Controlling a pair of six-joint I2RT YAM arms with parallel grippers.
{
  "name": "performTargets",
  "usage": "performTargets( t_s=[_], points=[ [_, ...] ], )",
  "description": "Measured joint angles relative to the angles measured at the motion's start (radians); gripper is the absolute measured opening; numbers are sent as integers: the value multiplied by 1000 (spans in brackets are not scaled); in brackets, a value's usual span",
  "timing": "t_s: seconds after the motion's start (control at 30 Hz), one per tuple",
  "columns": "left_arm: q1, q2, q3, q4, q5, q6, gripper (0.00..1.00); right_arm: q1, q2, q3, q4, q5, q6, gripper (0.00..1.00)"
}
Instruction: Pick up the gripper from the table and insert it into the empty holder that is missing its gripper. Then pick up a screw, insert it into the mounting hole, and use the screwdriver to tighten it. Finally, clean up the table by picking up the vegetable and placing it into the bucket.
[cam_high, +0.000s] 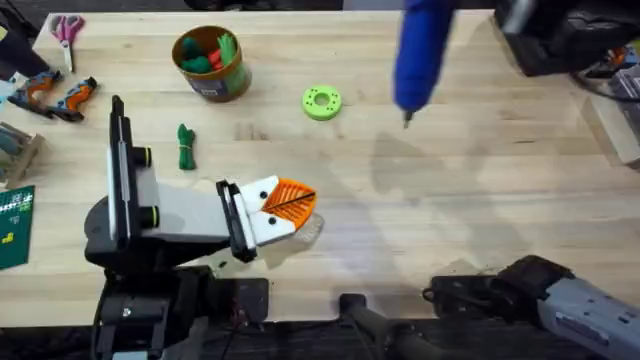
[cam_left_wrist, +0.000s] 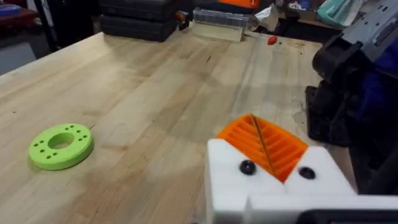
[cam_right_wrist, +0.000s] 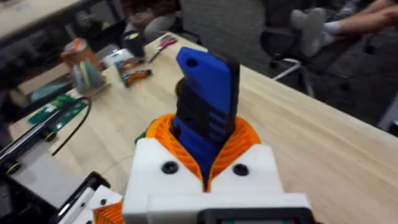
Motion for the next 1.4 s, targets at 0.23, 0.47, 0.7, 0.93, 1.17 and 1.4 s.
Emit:
performTargets(
  t_s=[0.23,0.47,0.7,0.93,1.17,1.4],
  points=[
    [0,0,0,0,0,0,14,121,43,-36,43,-1,-20,27],
    [0,0,0,0,0,0,14,173,0,-351,537,43,44,27],
    [0,0,0,0,0,0,14,174,49,-476,842,44,130,27],
    [0,0,0,0,0,0,14,212,100,-478,969,-64,80,27],
    [0,0,0,0,0,0,14,271,100,-478,991,-106,48,27],
    [0,0,0,0,0,0,14,335,100,-478,992,-121,40,27]
  ],
)
